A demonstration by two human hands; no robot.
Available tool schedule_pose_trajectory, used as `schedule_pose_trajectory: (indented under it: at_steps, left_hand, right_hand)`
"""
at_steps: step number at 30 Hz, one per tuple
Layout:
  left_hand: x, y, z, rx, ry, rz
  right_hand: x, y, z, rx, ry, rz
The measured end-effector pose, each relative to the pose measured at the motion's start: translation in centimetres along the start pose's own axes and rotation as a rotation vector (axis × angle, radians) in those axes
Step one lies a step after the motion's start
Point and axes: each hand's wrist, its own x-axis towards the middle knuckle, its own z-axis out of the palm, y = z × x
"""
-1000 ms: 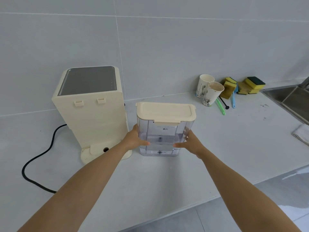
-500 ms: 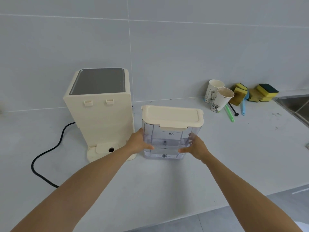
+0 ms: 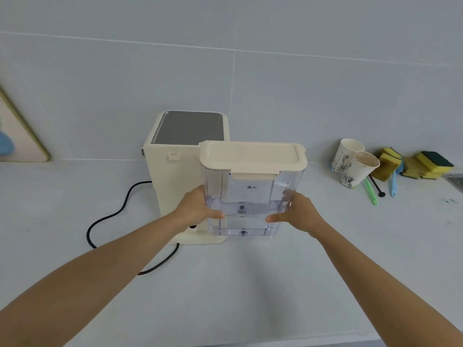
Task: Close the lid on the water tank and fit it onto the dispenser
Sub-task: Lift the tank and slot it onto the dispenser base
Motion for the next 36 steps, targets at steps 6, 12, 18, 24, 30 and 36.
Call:
schedule_pose_trajectory:
  at_steps: [6,12,18,24,30,36]
  left_hand:
    - [-1.7,-0.7,-5.0,-0.061,0.064,-0.064]
    - [-2.3,-1.1,-9.2,-0.079,0.126,-0.116]
    - [-2.1,-0.6,-11.6,-0.219,0.109,-0.233]
    - [-1.5,-1.0,-11.9,-0.246,0.117,-0.294]
    - [-1.2,-1.6,-11.7,-0.264,0.133,-0.324]
    - [-0.5,-1.7,-11.3,-0.291,0.145,-0.332]
  right_hand:
    - [1.4,-4.2,2.3,0.017,-0.062,-0.045]
    - [3.0,-7.9,4.4,0.05,-0.077,-0.112]
    - [4.1,-9.6,6.0,0.057,-0.083,-0.14]
    - [4.4,-10.0,6.8,0.033,-0.097,-0.095]
    - [4.7,-9.9,7.6,0.026,-0.082,-0.034]
    - [5.3,-9.4,8.1,0.051,-0.075,-0.005]
